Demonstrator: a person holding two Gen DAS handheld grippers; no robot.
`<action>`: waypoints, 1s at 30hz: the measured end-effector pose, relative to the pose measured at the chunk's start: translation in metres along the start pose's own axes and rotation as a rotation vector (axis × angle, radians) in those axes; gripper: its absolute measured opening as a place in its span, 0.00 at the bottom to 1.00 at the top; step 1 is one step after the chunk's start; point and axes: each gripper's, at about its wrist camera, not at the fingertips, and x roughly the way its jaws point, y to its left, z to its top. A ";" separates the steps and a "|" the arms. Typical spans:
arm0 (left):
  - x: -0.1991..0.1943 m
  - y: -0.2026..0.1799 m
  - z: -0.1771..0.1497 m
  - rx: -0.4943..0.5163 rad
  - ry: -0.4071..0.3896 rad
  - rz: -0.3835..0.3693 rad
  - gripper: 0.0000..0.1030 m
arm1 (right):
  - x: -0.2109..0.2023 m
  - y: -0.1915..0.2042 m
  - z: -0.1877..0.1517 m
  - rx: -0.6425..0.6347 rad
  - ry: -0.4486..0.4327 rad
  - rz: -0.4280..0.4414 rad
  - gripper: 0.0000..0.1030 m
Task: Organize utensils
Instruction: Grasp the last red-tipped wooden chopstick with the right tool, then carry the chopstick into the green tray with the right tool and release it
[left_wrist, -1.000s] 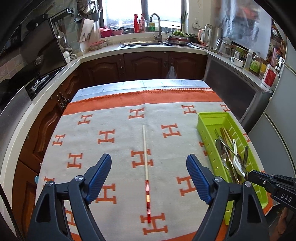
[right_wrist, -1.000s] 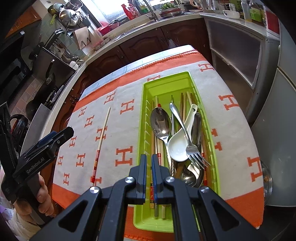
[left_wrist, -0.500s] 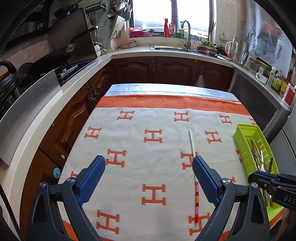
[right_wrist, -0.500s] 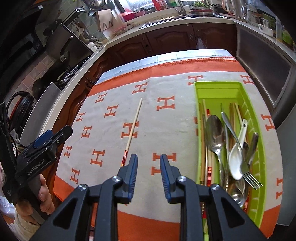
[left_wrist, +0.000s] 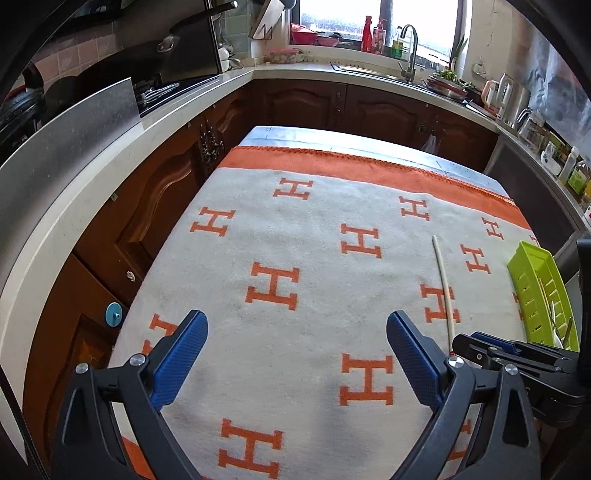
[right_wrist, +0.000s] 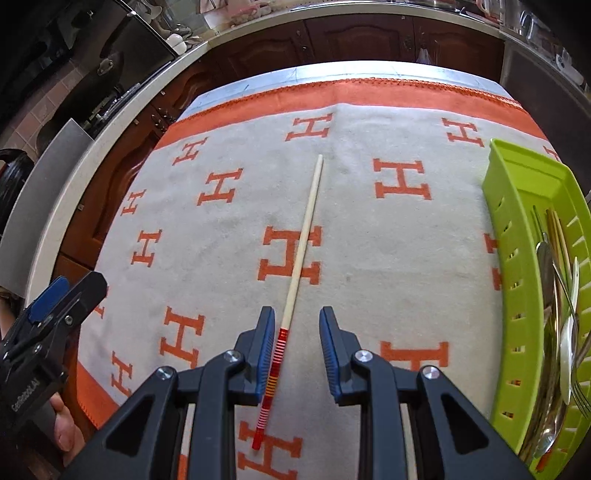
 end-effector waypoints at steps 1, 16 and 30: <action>0.002 0.002 -0.001 -0.004 0.007 0.003 0.94 | 0.004 0.002 0.000 0.000 0.005 -0.006 0.24; 0.014 0.005 -0.009 -0.009 0.052 0.000 0.94 | 0.008 0.016 -0.010 -0.064 -0.061 -0.128 0.06; -0.010 -0.037 -0.003 0.074 0.050 -0.050 0.94 | -0.058 -0.021 -0.014 0.020 -0.146 -0.038 0.05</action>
